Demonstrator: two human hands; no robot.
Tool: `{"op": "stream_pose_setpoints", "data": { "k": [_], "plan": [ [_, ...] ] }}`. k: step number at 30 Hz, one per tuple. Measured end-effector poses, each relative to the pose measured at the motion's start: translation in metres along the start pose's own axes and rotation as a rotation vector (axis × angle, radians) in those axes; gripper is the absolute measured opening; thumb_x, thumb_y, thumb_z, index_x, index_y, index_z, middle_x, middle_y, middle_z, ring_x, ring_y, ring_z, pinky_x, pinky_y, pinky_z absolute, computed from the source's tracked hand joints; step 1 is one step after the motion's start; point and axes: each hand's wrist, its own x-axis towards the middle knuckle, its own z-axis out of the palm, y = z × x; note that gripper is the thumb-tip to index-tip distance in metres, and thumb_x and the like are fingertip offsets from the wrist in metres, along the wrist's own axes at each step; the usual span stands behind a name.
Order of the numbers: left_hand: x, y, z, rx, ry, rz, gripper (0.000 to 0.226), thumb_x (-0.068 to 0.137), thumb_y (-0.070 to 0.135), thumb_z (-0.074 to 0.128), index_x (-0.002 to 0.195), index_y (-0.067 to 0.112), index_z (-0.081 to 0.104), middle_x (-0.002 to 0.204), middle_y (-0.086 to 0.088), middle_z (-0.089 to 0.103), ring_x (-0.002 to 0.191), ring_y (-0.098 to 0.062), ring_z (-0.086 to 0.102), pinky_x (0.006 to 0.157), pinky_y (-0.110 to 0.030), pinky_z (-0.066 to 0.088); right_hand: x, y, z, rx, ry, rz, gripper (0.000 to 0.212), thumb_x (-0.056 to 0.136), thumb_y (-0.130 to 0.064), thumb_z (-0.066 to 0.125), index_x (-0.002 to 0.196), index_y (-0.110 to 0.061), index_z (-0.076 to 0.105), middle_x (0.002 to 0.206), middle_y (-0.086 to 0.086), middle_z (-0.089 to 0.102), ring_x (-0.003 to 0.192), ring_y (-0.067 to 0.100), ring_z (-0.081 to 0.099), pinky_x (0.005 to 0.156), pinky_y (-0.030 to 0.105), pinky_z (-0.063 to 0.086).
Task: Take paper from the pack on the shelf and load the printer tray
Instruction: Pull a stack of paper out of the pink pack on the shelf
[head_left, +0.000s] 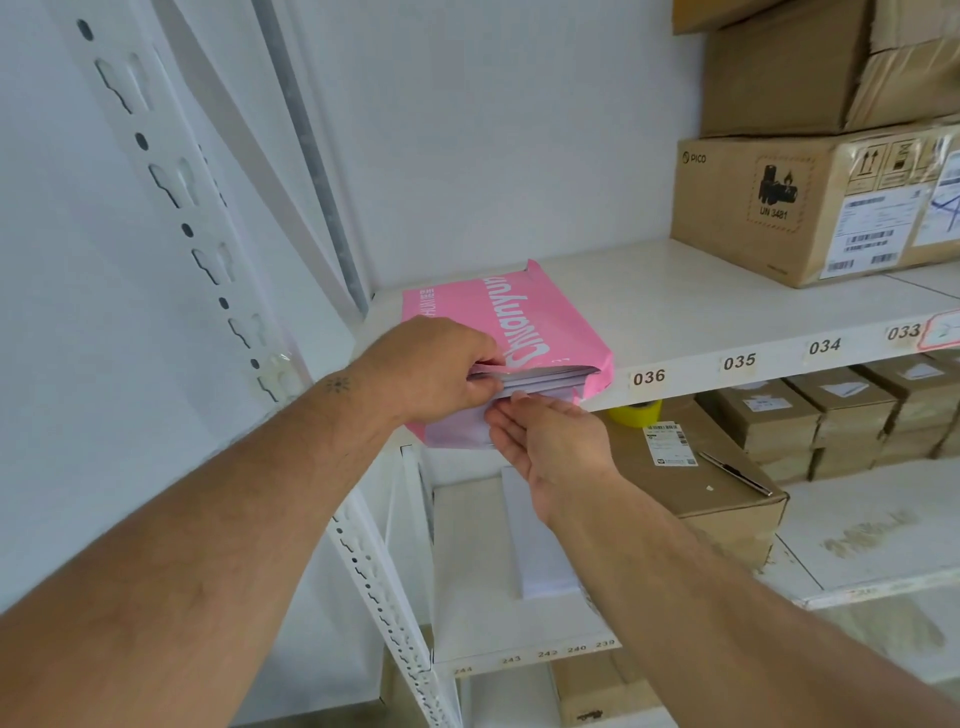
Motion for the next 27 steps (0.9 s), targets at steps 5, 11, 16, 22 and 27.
{"op": "stream_pose_setpoints", "data": {
  "k": [5,11,16,22,27],
  "plan": [
    [-0.0018,0.0014,0.0004,0.023,0.017,0.023,0.029,0.094,0.046,0.061,0.117,0.033,0.074,0.103,0.008,0.077,0.093,-0.018,0.069,0.084,-0.039,0.057,0.0008,0.0007,-0.0015,-0.008,-0.003,0.005,0.023,0.097,0.007,0.063,0.119,0.004,0.067,0.098,0.019,0.079,0.078,0.021,0.079,0.071,0.028,0.066],
    [-0.0008,0.0007,0.0009,-0.003,0.029,0.024,0.031,0.094,0.044,0.062,0.120,0.033,0.075,0.107,0.010,0.078,0.096,-0.017,0.069,0.085,-0.037,0.057,0.0025,0.0017,-0.0013,-0.014,-0.019,-0.007,0.016,0.097,0.005,0.065,0.112,0.002,0.070,0.090,0.015,0.080,0.073,0.018,0.080,0.069,0.027,0.067],
    [-0.0009,-0.0004,0.0007,-0.013,0.024,0.016,0.031,0.094,0.044,0.063,0.120,0.032,0.075,0.106,0.009,0.078,0.097,-0.018,0.070,0.085,-0.039,0.057,0.0032,0.0027,-0.0024,-0.043,-0.018,-0.015,0.012,0.098,0.004,0.064,0.107,-0.001,0.070,0.091,0.014,0.080,0.078,0.019,0.079,0.071,0.028,0.066],
    [-0.0009,-0.0006,0.0007,-0.005,0.024,0.016,0.027,0.095,0.043,0.061,0.115,0.032,0.075,0.099,0.009,0.077,0.091,-0.017,0.069,0.081,-0.038,0.057,0.0044,0.0035,-0.0044,-0.076,-0.017,-0.016,0.010,0.100,0.001,0.062,0.099,-0.005,0.070,0.091,0.011,0.079,0.080,0.018,0.078,0.077,0.029,0.065],
    [-0.0011,-0.0010,0.0013,0.002,0.021,0.014,0.026,0.094,0.042,0.060,0.114,0.032,0.075,0.098,0.008,0.077,0.089,-0.017,0.068,0.081,-0.039,0.058,0.0049,0.0038,-0.0049,-0.088,-0.008,-0.015,0.011,0.101,0.000,0.061,0.100,-0.006,0.070,0.090,0.010,0.080,0.079,0.017,0.079,0.077,0.028,0.066]
  ]
}}
